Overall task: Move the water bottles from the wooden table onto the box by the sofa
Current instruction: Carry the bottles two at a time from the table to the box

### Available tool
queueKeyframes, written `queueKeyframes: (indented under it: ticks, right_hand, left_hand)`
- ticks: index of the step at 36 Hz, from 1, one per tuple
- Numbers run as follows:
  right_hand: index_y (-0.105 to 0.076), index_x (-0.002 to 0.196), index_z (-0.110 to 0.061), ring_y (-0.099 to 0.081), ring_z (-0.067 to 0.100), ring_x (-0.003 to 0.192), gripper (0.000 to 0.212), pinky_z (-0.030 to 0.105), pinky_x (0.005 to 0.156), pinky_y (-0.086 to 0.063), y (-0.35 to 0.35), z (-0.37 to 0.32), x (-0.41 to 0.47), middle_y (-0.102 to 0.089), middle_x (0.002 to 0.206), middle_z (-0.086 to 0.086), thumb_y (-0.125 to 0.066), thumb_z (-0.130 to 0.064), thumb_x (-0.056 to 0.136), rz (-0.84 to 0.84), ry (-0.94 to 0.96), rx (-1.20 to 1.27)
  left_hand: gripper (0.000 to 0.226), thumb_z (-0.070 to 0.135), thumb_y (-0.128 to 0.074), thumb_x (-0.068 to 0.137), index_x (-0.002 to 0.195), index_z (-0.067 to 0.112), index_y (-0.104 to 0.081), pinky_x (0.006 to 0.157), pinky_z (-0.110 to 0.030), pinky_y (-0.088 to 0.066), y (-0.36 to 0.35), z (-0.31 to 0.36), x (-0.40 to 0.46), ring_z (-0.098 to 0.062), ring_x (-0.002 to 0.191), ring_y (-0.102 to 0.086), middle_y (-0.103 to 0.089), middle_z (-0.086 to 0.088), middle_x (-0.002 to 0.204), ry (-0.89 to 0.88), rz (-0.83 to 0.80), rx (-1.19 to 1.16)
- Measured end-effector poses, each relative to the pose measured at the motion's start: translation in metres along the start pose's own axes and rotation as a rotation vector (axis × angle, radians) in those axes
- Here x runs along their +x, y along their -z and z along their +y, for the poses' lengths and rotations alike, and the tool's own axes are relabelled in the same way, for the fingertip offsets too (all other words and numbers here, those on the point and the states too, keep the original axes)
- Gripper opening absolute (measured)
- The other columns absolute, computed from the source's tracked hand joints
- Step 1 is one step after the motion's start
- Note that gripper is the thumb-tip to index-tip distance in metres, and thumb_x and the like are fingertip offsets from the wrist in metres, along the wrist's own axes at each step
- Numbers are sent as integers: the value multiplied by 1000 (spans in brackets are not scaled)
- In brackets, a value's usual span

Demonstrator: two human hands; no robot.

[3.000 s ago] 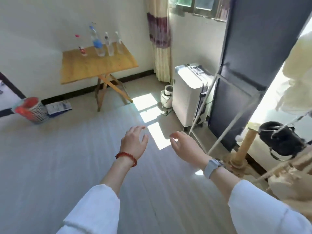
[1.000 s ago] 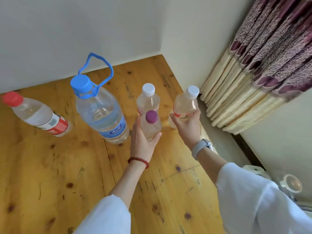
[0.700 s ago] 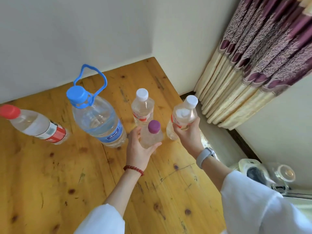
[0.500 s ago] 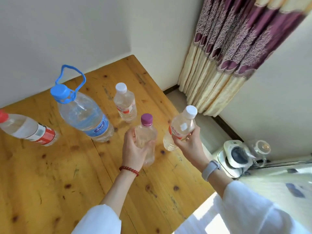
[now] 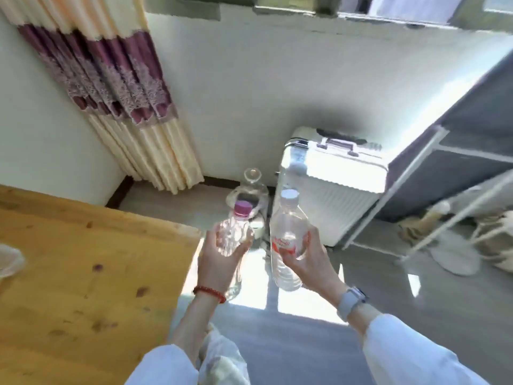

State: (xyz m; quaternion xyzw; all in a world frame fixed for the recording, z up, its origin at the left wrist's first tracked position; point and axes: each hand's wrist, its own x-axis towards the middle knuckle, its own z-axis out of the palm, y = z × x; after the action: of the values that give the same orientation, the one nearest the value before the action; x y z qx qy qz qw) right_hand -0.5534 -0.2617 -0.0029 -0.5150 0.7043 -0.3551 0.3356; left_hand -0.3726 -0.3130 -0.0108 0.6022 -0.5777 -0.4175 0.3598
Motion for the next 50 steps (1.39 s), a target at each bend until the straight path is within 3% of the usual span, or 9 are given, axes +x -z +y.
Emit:
queueKeyframes:
  ticks: [5, 10, 13, 17, 23, 34, 38, 44, 50]
  right_hand:
    - [-38, 114, -19, -55, 16, 84, 50, 33, 76, -46, 116, 73, -72, -55, 97, -2, -69, -34, 77, 196, -244, 2]
    - [-30, 106, -31, -54, 16, 78, 55, 36, 74, -47, 207, 141, -146, -48, 88, -15, -69, -47, 71, 459, -460, -12]
    - [-34, 118, -23, -54, 23, 87, 61, 31, 73, -41, 254, 173, -182, -50, 100, -6, -67, -47, 72, 552, -589, -57]
    - [-37, 119, -18, -58, 31, 99, 64, 36, 79, -46, 307, 216, -217, -58, 110, 1, -66, -50, 72, 653, -692, -81]
    - [-33, 125, -23, -58, 30, 104, 67, 38, 82, -48, 392, 285, -255, -59, 121, 1, -66, -50, 74, 811, -797, -89]
    - [-31, 124, -23, -60, 26, 100, 65, 33, 78, -46, 562, 381, -319, -59, 114, -2, -66, -45, 74, 1047, -1036, 2]
    - [-32, 118, -24, -62, 24, 94, 62, 35, 77, -49, 610, 415, -363, -57, 105, -8, -66, -48, 72, 1152, -1104, 49]
    - [-32, 122, -20, -61, 24, 97, 64, 33, 79, -48, 690, 486, -444, -55, 111, -5, -67, -45, 75, 1276, -1181, 71]
    - [-34, 112, -21, -62, 24, 94, 54, 30, 73, -45, 784, 563, -538, -52, 96, -11, -66, -44, 75, 1371, -1225, 146]
  left_hand:
    - [69, 35, -78, 67, 124, 13, -48, 80, -25, -42, -123, 54, -50, -14, 94, -51, -51, 5, 107, -178, -229, 81]
    - [68, 33, -78, 68, 123, 9, -46, 81, -25, -40, -240, 99, -105, -14, 94, -50, -52, 1, 106, -286, -482, 148]
    - [64, 32, -77, 70, 121, 12, -45, 81, -27, -42, -306, 121, -135, -14, 93, -52, -53, 2, 105, -344, -633, 157]
    - [53, 34, -76, 70, 111, 16, -47, 78, -30, -43, -392, 147, -168, -18, 92, -56, -57, 0, 104, -446, -799, 186]
    - [54, 34, -77, 69, 109, 11, -49, 73, -27, -36, -520, 200, -214, -15, 86, -50, -53, 2, 98, -593, -966, 252]
    - [51, 36, -78, 67, 101, 16, -46, 69, -27, -36, -752, 297, -323, -19, 83, -51, -54, 0, 94, -702, -1273, 310]
    - [52, 34, -79, 66, 103, 14, -49, 64, -22, -30, -822, 321, -386, -16, 81, -50, -51, 3, 91, -790, -1397, 315]
    - [47, 35, -79, 65, 92, 21, -44, 67, -25, -39, -932, 352, -500, -17, 82, -55, -60, -2, 94, -874, -1526, 294]
    - [63, 43, -78, 64, 110, 13, -48, 73, -26, -42, -1037, 385, -627, -21, 89, -57, -57, 1, 95, -898, -1562, 320]
